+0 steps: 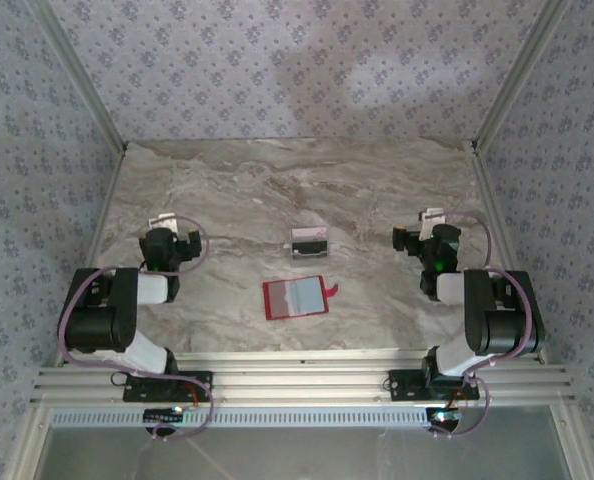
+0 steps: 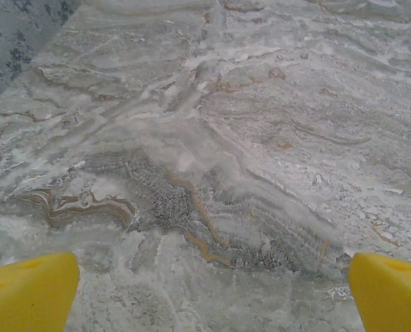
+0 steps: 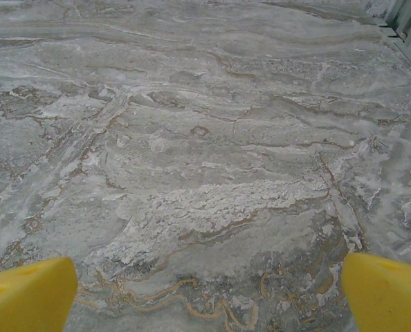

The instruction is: Take the credit cards out of the card holder

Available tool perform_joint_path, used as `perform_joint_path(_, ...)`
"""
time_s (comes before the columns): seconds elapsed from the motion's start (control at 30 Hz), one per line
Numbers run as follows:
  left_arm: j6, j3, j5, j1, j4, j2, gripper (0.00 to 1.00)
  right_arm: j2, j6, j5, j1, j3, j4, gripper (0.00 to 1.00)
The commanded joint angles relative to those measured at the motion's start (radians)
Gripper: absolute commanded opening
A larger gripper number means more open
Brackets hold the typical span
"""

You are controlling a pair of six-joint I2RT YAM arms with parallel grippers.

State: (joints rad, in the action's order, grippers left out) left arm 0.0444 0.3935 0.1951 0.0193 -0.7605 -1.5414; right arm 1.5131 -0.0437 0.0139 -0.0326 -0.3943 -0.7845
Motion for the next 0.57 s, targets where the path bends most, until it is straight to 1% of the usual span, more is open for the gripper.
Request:
perform_joint_path(0.0,-0.015,0.008,-0.032,-0.006,-0.102,-0.005,1.0,0.01,0.01,-0.029,0.005,0.008,-0.037,1.0)
perform_joint_path(0.03,-0.011,0.015,-0.034,-0.007,-0.066,0.006,1.0,0.011,0.011,-0.022,0.003,0.006,-0.035,1.0)
perform_joint_path(0.07,-0.013,0.011,-0.033,-0.007,-0.077,0.001,1.0,0.01,0.015,-0.015,-0.002,0.006,-0.033,1.0)
perform_joint_path(0.13,-0.01,0.016,-0.035,-0.007,-0.062,0.007,1.0,0.01,0.009,-0.036,0.007,0.009,-0.039,1.0)
perform_joint_path(0.17,-0.011,0.012,-0.037,-0.009,-0.081,0.001,1.0,0.009,0.007,-0.046,0.013,0.011,-0.042,1.0)
perform_joint_path(0.27,-0.012,0.009,-0.037,-0.009,-0.082,0.004,1.0,0.01,0.009,-0.034,0.007,0.007,-0.036,1.0)
perform_joint_path(0.33,-0.01,0.008,-0.039,-0.007,-0.083,0.004,1.0,0.013,0.0,-0.057,0.021,0.011,-0.045,1.0)
perform_joint_path(0.43,-0.011,0.01,-0.045,-0.011,-0.076,0.005,1.0,0.013,0.007,-0.026,0.006,0.005,-0.035,1.0)
perform_joint_path(0.5,-0.009,0.01,-0.045,-0.011,-0.077,0.005,1.0,0.009,0.005,-0.043,0.012,0.011,-0.044,1.0)
perform_joint_path(0.53,-0.008,0.01,-0.045,-0.012,-0.077,0.004,1.0,0.011,0.008,-0.027,0.006,0.007,-0.034,1.0)
